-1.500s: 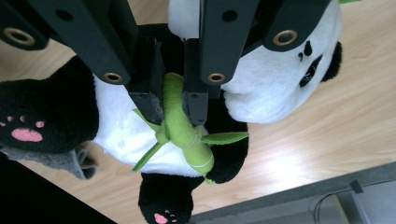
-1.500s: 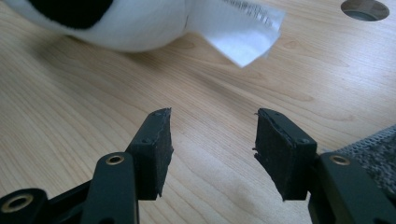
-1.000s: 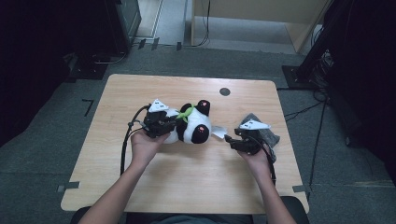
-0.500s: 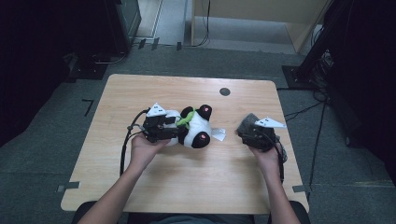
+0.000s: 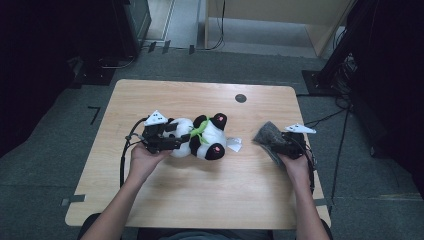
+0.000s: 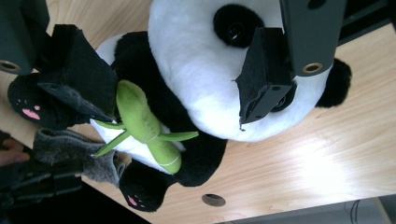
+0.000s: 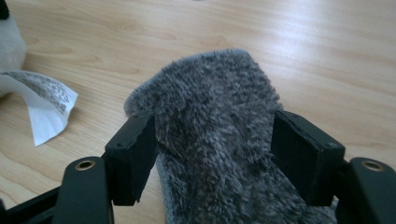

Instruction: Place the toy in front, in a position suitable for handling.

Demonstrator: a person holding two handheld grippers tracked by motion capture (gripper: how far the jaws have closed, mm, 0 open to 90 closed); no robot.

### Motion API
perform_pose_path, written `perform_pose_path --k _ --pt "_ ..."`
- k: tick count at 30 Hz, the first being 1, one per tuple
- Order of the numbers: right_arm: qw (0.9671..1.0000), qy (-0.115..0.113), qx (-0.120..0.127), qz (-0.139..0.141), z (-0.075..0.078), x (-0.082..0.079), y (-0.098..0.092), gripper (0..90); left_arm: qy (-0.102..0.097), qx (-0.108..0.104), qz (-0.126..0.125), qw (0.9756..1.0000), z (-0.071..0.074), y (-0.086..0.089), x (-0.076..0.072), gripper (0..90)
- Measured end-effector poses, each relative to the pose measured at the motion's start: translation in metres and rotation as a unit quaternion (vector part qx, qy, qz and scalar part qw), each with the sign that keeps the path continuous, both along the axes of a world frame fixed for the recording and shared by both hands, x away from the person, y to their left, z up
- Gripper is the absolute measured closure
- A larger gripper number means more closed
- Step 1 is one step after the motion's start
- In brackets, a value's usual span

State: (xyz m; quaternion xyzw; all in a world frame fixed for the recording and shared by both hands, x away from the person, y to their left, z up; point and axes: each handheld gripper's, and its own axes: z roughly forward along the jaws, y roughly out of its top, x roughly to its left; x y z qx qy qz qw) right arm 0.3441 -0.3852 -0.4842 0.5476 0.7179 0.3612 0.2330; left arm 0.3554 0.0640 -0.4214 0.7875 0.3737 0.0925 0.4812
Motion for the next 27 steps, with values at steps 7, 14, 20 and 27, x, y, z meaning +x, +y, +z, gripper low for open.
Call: perform_pose_path --k 7,14,20,27 --pt "0.9998 0.019 -0.004 0.003 -0.01 0.006 0.002 35.0 0.001 -0.006 0.016 0.9998 -0.005 0.015 -0.004 24.1" --pt "0.9992 0.037 -0.005 0.011 -0.017 0.012 0.0 51.5 -0.004 0.003 0.029 0.9996 -0.012 0.023 -0.009 11.9" --pt "0.9989 0.046 -0.006 0.012 -0.02 0.016 0.0 54.4 0.01 -0.006 0.032 0.9994 -0.025 0.029 -0.009 4.7" --pt "0.9985 0.05 -0.009 0.017 -0.025 0.017 0.001 54.6 0.012 -0.003 0.036 0.9993 -0.041 0.027 -0.007 1.1"
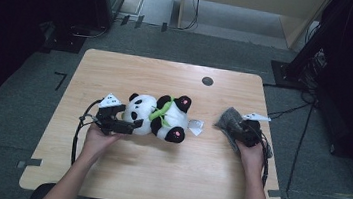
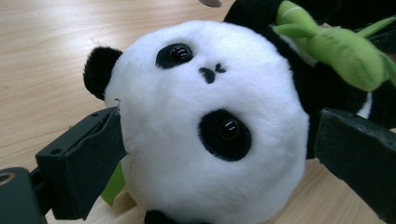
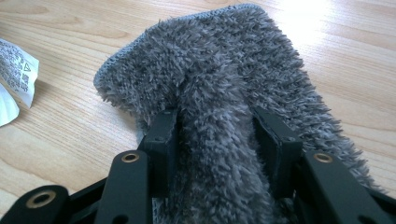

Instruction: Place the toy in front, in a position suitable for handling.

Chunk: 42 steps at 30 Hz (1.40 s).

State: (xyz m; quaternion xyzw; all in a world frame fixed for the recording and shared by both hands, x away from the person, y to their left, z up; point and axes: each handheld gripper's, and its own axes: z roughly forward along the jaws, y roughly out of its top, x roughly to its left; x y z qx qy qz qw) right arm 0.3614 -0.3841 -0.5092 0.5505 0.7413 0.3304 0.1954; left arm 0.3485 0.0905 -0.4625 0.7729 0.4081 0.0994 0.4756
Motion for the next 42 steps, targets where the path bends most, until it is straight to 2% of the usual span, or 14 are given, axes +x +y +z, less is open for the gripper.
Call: perform_pose_path --k 3,5,7,11,17,19,21,25,28,31,32,34,39,42 --pt "1.0 0.0 0.005 0.001 -0.001 0.0 -0.001 53.5 0.003 0.001 0.023 0.9997 -0.006 -0.004 0.003 0.0" --pt "1.0 -0.004 0.008 0.002 -0.003 0.0 -0.001 51.7 0.007 -0.008 0.027 0.9996 -0.008 -0.005 0.005 0.0" --pt "0.9999 -0.011 0.002 0.004 -0.004 -0.001 0.0 50.8 -0.004 -0.018 0.028 0.9995 -0.011 -0.004 0.004 0.0" --pt "0.9997 -0.023 -0.007 0.006 -0.006 -0.004 0.001 51.4 0.001 -0.019 0.015 0.9997 -0.017 -0.004 0.007 0.0" --pt "0.9998 -0.018 -0.012 0.0 -0.005 -0.004 0.001 63.8 -0.008 -0.024 0.003 0.9997 -0.025 -0.003 0.006 0.0" --pt "0.9998 -0.017 -0.01 -0.001 -0.004 -0.004 0.001 69.1 -0.021 -0.011 0.002 0.9997 -0.028 -0.003 0.005 0.0" --pt "0.9999 -0.012 -0.003 -0.003 -0.003 -0.004 0.0 72.7 -0.021 -0.007 0.0 0.9998 -0.029 -0.004 0.004 0.0" --pt "0.9999 -0.007 0.008 -0.006 0.004 -0.006 0.001 75.0 -0.015 -0.003 0.003 0.9999 -0.026 -0.003 0.002 12.3" --pt "0.9998 -0.012 0.018 -0.001 0.011 -0.009 0.005 75.1 -0.012 -0.002 0.004 0.9999 -0.025 -0.003 0.002 15.4" --pt "0.9996 -0.014 0.024 0.003 0.014 -0.01 0.007 75.2 -0.012 -0.002 0.003 0.9999 -0.025 -0.003 0.002 15.7" --pt "0.9993 -0.01 0.036 0.007 0.018 -0.011 0.011 75.4 -0.006 -0.009 0.006 0.9999 -0.025 -0.002 0.003 15.8" --pt "0.9993 -0.007 0.035 0.011 0.022 -0.013 0.015 75.7 0.006 -0.023 0.012 0.9996 -0.024 -0.001 0.004 16.0" --pt "0.9987 0.004 0.035 0.037 0.031 -0.013 0.028 76.2 -0.001 -0.008 0.009 0.9999 -0.023 -0.003 0.001 15.7" --pt "0.9982 -0.003 0.039 0.045 0.036 -0.013 0.032 76.3 -0.007 0.006 0.003 0.9999 -0.023 -0.003 -0.001 15.5"
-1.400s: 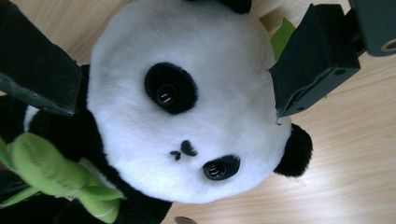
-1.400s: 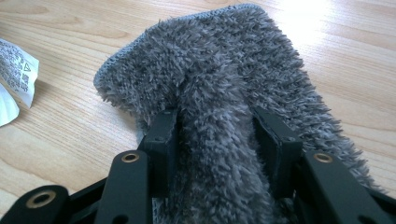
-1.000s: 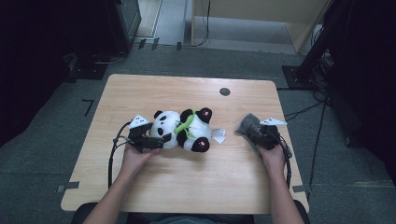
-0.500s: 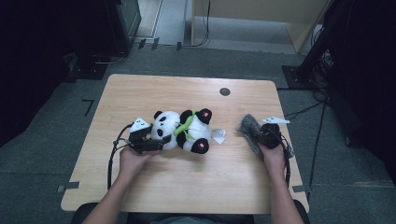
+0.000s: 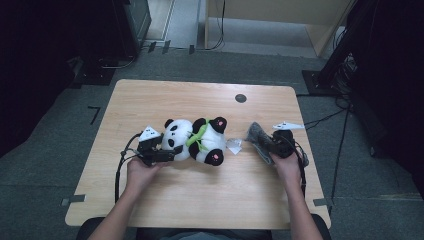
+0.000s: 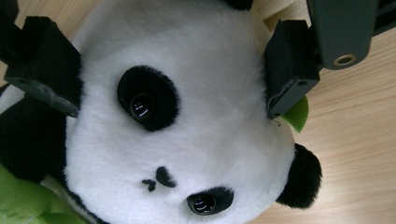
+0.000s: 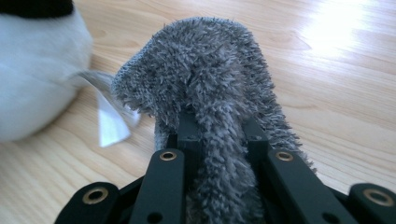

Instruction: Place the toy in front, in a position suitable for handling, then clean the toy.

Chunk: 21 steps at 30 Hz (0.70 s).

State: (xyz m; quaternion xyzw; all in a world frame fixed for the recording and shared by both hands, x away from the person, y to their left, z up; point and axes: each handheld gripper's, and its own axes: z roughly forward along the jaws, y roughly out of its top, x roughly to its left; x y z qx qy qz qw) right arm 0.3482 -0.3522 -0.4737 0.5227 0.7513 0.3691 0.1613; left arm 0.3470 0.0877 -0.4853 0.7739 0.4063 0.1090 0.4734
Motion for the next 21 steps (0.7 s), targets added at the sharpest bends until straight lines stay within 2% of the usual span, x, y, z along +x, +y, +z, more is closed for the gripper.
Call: perform_pose_path --k 5,7,9,11,17,21 --pt "0.9997 -0.008 0.019 0.014 0.015 0.0 0.009 76.3 -0.008 -0.001 0.002 1.0 -0.002 0.0 -0.002 14.0" --pt "0.9993 -0.02 0.024 0.022 0.021 0.001 0.013 76.5 -0.01 -0.002 0.001 0.9999 -0.002 0.0 -0.002 13.8" --pt "0.9988 -0.029 0.018 0.036 0.029 0.002 0.02 76.4 -0.013 -0.004 0.0 0.9999 -0.003 0.0 -0.003 13.7" --pt "0.9976 -0.049 0.02 0.045 0.034 0.001 0.025 76.2 -0.014 -0.004 0.0 0.9999 -0.003 0.0 -0.003 13.7" --pt "0.9962 -0.058 0.028 0.059 0.05 0.003 0.038 76.0 -0.014 -0.004 -0.001 0.9999 -0.003 0.001 -0.004 13.7" --pt "0.9961 -0.056 0.02 0.066 0.06 0.006 0.049 75.9 -0.014 -0.002 0.0 0.9999 -0.003 0.0 -0.004 13.9"
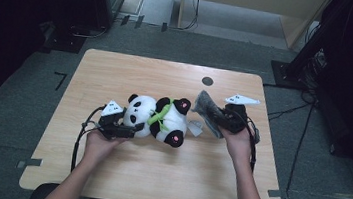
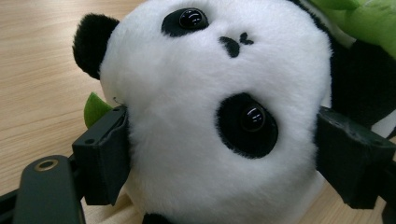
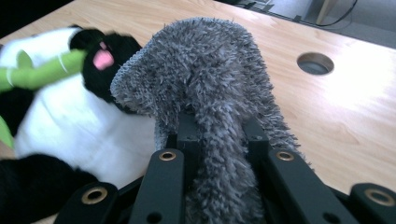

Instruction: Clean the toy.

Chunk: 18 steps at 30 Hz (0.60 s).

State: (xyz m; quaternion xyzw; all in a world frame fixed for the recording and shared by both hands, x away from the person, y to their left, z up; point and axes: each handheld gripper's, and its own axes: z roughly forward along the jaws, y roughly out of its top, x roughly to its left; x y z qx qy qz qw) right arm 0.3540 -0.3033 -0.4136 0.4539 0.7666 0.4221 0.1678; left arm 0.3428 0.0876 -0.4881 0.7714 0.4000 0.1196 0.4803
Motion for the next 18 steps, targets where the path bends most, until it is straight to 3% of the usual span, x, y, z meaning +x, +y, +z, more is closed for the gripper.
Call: perform_pose_path --k 3,9,18 --pt "0.9999 0.011 -0.005 0.005 0.012 0.007 0.009 75.8 0.001 -0.001 0.002 1.0 0.0 0.0 0.0 14.1" --pt "0.9997 -0.004 -0.013 0.022 0.04 0.019 0.027 75.6 0.0 0.0 0.003 1.0 0.0 -0.001 0.0 14.3" --pt "0.9978 -0.008 -0.021 0.063 0.061 0.034 0.066 75.3 0.002 0.0 0.008 1.0 0.002 -0.002 -0.001 14.3"
